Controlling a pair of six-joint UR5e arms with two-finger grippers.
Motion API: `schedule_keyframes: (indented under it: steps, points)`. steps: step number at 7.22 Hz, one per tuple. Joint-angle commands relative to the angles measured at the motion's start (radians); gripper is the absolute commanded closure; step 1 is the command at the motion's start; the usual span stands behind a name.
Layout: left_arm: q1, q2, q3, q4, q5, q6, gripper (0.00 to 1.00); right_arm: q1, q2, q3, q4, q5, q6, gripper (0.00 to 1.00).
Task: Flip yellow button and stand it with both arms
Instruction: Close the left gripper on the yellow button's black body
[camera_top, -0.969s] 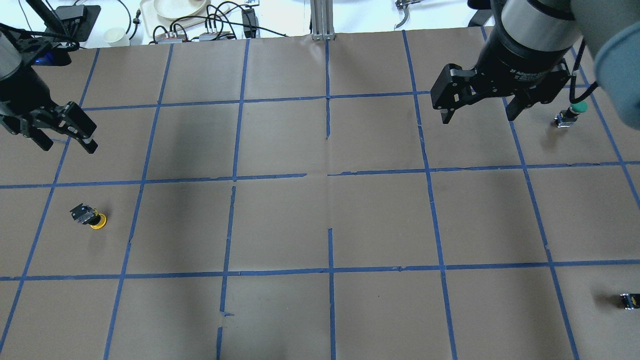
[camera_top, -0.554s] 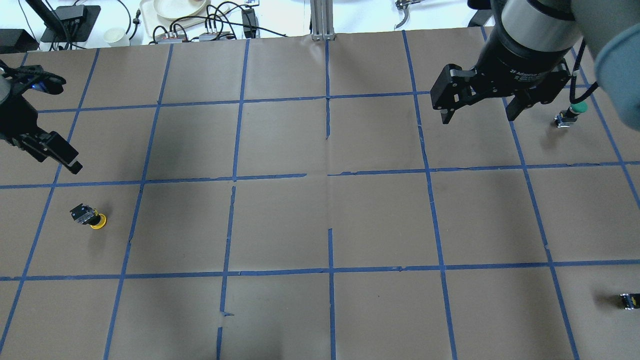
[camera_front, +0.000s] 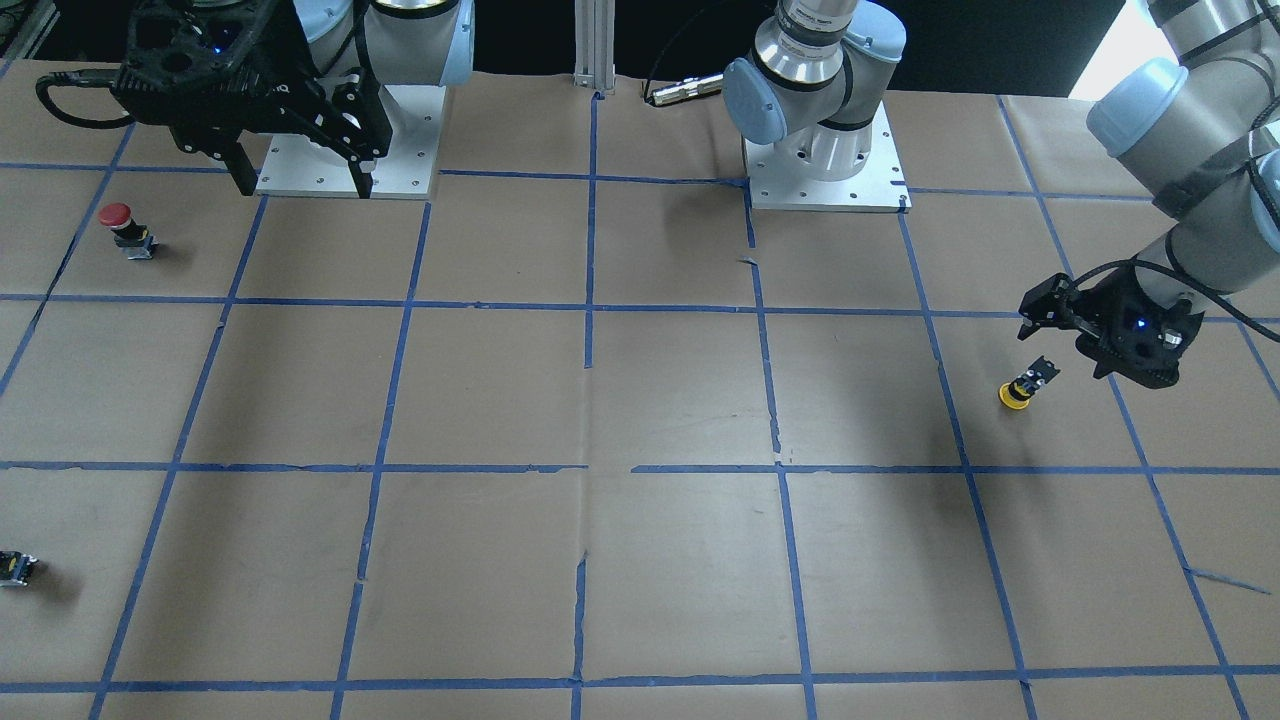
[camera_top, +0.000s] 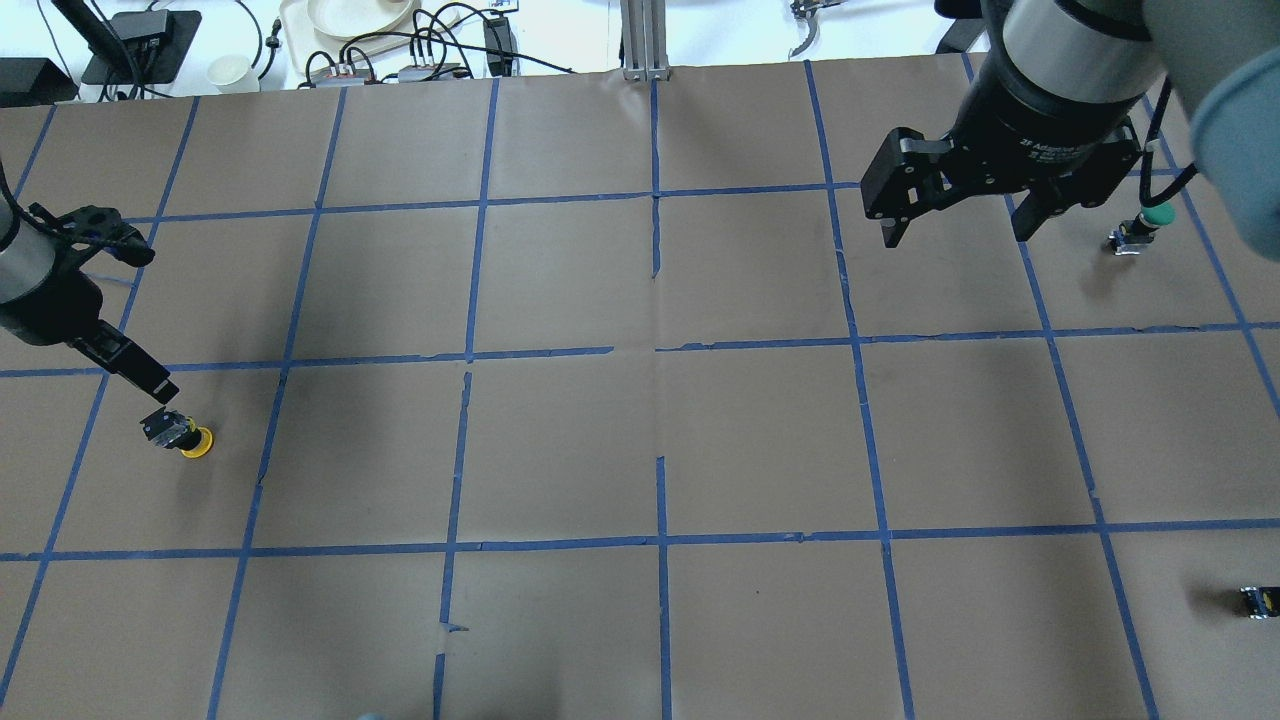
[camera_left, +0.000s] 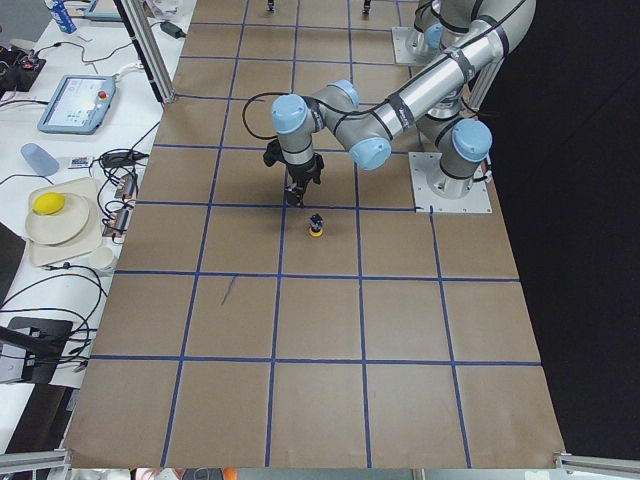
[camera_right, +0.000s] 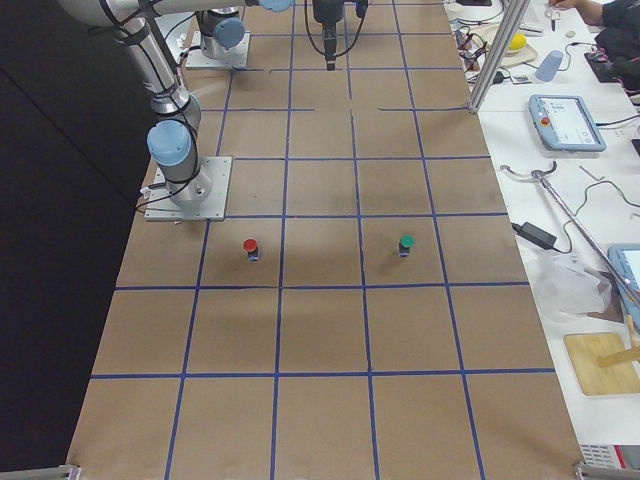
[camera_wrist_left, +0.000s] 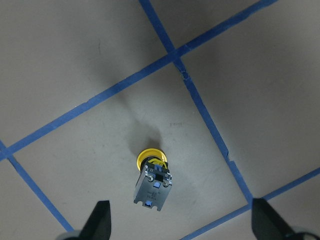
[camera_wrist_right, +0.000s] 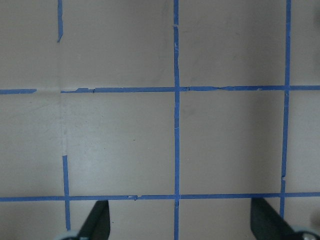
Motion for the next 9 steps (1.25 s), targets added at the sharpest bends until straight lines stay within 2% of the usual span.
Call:
schedule_keyframes:
  steps: [1, 5, 8, 9]
  points:
    - [0.034, -0.015, -0.026, 0.062, -0.008, 0.157, 0.01, 0.001, -0.002, -0.001, 0.000, 0.000, 0.001, 0.00]
    - [0.100, -0.058, -0.082, 0.125, -0.007, 0.401, 0.01, 0.001, 0.000, -0.001, 0.000, 0.002, -0.001, 0.00]
    - [0.102, -0.067, -0.137, 0.157, -0.024, 0.408, 0.02, 0.000, 0.000, 0.001, 0.000, 0.002, 0.001, 0.00]
    - [0.100, -0.070, -0.145, 0.195, -0.025, 0.432, 0.08, 0.001, 0.001, 0.001, 0.000, 0.002, 0.001, 0.00]
